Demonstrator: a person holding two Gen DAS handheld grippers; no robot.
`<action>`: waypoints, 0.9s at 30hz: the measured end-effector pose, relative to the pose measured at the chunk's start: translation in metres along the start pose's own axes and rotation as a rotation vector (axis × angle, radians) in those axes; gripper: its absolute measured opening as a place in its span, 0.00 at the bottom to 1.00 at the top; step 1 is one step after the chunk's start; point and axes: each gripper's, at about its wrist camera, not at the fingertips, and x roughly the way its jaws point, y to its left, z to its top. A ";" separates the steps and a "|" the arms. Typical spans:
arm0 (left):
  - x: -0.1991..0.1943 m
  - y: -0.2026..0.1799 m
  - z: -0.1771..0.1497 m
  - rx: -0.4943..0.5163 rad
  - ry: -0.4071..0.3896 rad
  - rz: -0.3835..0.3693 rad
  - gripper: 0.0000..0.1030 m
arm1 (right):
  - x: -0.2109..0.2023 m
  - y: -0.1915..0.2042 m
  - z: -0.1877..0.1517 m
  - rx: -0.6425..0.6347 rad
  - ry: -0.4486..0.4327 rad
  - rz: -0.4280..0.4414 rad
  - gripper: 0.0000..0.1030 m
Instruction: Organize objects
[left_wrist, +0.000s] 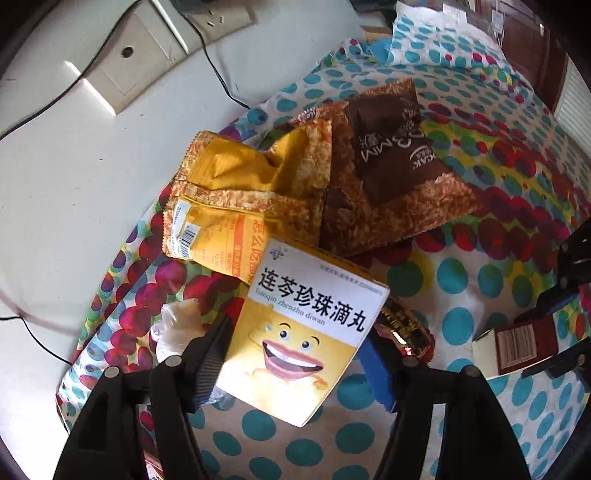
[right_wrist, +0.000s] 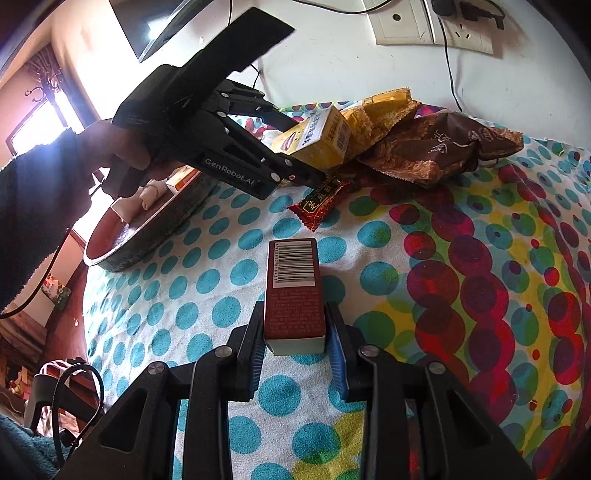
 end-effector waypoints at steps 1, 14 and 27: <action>-0.008 0.001 -0.003 -0.030 -0.028 -0.006 0.63 | 0.000 0.000 0.000 0.000 0.000 -0.001 0.28; -0.079 -0.013 -0.080 -0.500 -0.149 0.166 0.63 | -0.005 0.015 -0.002 -0.063 -0.027 -0.176 0.29; -0.145 0.001 -0.168 -0.830 -0.236 0.397 0.63 | -0.011 0.018 -0.002 -0.062 -0.073 -0.341 0.27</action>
